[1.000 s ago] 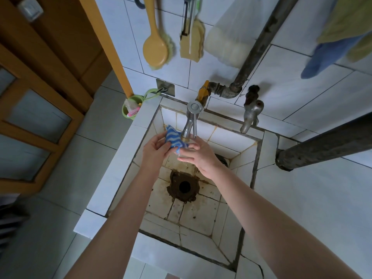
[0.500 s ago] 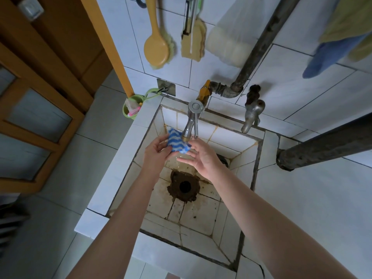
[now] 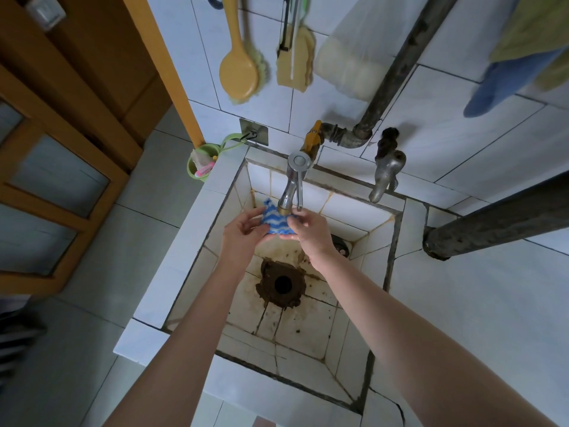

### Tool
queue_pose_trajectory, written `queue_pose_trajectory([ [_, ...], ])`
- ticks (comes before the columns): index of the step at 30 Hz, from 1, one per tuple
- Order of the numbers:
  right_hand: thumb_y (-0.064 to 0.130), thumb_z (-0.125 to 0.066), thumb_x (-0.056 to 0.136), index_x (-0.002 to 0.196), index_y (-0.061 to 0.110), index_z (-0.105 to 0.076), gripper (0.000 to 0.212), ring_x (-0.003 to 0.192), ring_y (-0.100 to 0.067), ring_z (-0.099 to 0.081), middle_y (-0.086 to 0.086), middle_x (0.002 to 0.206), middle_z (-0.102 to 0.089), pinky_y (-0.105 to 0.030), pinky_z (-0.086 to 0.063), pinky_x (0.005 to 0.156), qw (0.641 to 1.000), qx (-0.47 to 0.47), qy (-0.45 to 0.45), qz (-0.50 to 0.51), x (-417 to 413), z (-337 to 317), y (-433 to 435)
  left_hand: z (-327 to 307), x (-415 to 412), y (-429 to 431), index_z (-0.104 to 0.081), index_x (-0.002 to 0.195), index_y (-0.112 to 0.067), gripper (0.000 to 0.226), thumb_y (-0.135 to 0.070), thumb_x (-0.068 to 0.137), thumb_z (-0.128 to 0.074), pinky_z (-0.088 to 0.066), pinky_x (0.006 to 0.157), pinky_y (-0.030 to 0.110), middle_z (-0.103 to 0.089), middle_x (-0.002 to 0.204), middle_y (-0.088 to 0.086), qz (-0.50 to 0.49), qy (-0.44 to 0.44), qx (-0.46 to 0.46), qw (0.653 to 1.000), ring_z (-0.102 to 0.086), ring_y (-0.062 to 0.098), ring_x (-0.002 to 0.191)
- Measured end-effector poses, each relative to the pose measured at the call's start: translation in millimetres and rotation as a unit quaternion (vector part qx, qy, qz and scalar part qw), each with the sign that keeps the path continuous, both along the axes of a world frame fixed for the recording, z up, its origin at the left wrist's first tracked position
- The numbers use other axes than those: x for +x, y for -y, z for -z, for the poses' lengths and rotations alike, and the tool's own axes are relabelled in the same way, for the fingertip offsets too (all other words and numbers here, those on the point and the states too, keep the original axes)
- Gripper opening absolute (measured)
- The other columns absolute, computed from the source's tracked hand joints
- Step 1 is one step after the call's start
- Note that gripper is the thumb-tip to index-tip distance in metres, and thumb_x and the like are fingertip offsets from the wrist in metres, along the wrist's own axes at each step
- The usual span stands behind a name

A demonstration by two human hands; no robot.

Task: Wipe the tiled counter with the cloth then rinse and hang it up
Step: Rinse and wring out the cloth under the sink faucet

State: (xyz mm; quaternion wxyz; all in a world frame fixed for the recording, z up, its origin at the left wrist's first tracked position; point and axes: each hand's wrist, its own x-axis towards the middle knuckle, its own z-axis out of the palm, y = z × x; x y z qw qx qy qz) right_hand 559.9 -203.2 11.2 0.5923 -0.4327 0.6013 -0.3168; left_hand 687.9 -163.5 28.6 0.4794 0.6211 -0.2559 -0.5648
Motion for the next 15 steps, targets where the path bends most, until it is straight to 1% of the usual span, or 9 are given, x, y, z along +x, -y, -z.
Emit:
queue_pose_trajectory([
  [1, 0.006, -0.047, 0.096, 0.115, 0.000, -0.059, 0.023, 0.104, -0.029, -0.062, -0.014, 0.111, -0.060, -0.038, -0.057, 0.081, 1.000, 0.002, -0.025, 0.001, 1.8, 0.2, -0.6, -0.5, -1.0, 0.5, -0.058, 0.120, -0.005, 0.037, 0.008, 0.086, -0.056, -0.057, 0.073, 0.020, -0.064, 0.108, 0.016, 0.002, 0.004, 0.000, 1.000, -0.067, 0.019, 0.093],
  [2, 0.009, -0.044, 0.098, 0.117, 0.002, -0.058, 0.024, 0.107, -0.027, -0.060, -0.012, 0.113, -0.059, -0.040, -0.055, 0.086, 0.998, 0.004, -0.055, 0.001, 3.4, 0.7, -1.0, -0.8, -1.6, 1.2, -0.058, 0.120, -0.005, 0.037, 0.008, 0.086, -0.056, -0.057, 0.073, 0.020, -0.064, 0.108, 0.016, 0.003, 0.006, 0.001, 1.000, -0.067, 0.021, 0.094],
  [3, 0.012, -0.044, 0.098, 0.118, 0.005, -0.058, 0.025, 0.108, -0.024, -0.058, -0.010, 0.115, -0.059, -0.037, -0.052, 0.090, 0.997, -0.004, -0.082, 0.002, 4.2, 1.1, -1.8, -1.3, -1.8, 1.8, -0.058, 0.120, -0.005, 0.037, 0.008, 0.086, -0.057, -0.057, 0.073, 0.020, -0.065, 0.107, 0.015, 0.004, 0.006, 0.001, 1.000, -0.067, 0.021, 0.094],
  [4, 0.014, -0.046, 0.097, 0.117, 0.007, -0.059, 0.024, 0.107, -0.021, -0.057, -0.008, 0.115, -0.060, -0.033, -0.051, 0.090, 0.996, -0.015, -0.089, 0.007, 4.1, 1.5, -2.3, -1.2, -1.5, 2.4, -0.059, 0.119, -0.005, 0.036, 0.008, 0.086, -0.057, -0.057, 0.074, 0.021, -0.066, 0.106, 0.014, 0.004, 0.006, 0.000, 1.000, -0.068, 0.020, 0.093],
  [5, 0.016, -0.050, 0.096, 0.114, 0.009, -0.060, 0.022, 0.104, -0.019, -0.058, -0.007, 0.112, -0.062, -0.030, -0.051, 0.087, 0.997, -0.025, -0.075, 0.015, 3.6, 1.1, -2.8, -1.5, -0.9, 2.7, -0.060, 0.118, -0.006, 0.036, 0.008, 0.085, -0.058, -0.057, 0.075, 0.022, -0.067, 0.105, 0.013, 0.005, 0.006, -0.001, 1.000, -0.068, 0.020, 0.093],
  [8, 0.016, -0.060, 0.090, 0.100, 0.014, -0.059, 0.010, 0.094, -0.019, -0.063, -0.005, 0.102, -0.063, -0.023, -0.057, 0.073, 0.999, -0.011, 0.028, 0.034, 4.9, -7.4, -4.2, -0.1, 0.5, 2.4, -0.063, 0.114, -0.009, 0.035, 0.005, 0.082, -0.063, -0.057, 0.076, 0.023, -0.069, 0.102, 0.011, 0.009, 0.023, -0.002, 1.000, -0.068, 0.022, 0.092],
  [11, 0.016, -0.065, 0.086, 0.093, 0.016, -0.062, 0.008, 0.094, -0.018, -0.065, -0.005, 0.101, -0.066, -0.028, -0.056, 0.080, 0.999, -0.011, 0.051, 0.012, 6.7, -9.8, -4.6, 0.7, -1.0, 0.0, -0.064, 0.115, -0.008, 0.036, 0.002, 0.080, -0.067, -0.056, 0.077, 0.023, -0.071, 0.098, 0.007, 0.016, 0.012, -0.007, 1.000, -0.069, 0.019, 0.089],
  [13, 0.015, -0.068, 0.084, 0.097, 0.009, -0.066, 0.014, 0.086, -0.014, -0.066, -0.005, 0.095, -0.068, -0.026, -0.057, 0.078, 0.998, -0.015, 0.058, -0.011, 5.7, -9.7, -6.5, 1.5, -1.0, -0.9, -0.064, 0.115, -0.011, 0.035, 0.000, 0.081, -0.066, -0.056, 0.079, 0.022, -0.072, 0.099, 0.005, 0.027, -0.001, -0.010, 1.000, -0.070, 0.017, 0.089],
  [15, 0.013, -0.069, 0.083, 0.094, 0.006, -0.067, 0.013, 0.080, -0.014, -0.065, -0.004, 0.087, -0.068, -0.023, -0.056, 0.073, 0.998, -0.017, 0.053, -0.005, 3.1, -9.7, -7.1, 2.8, -0.2, -1.4, -0.064, 0.115, -0.012, 0.035, 0.001, 0.083, -0.064, -0.055, 0.078, 0.020, -0.071, 0.100, 0.005, 0.036, -0.014, -0.011, 0.999, -0.070, 0.014, 0.090],
])
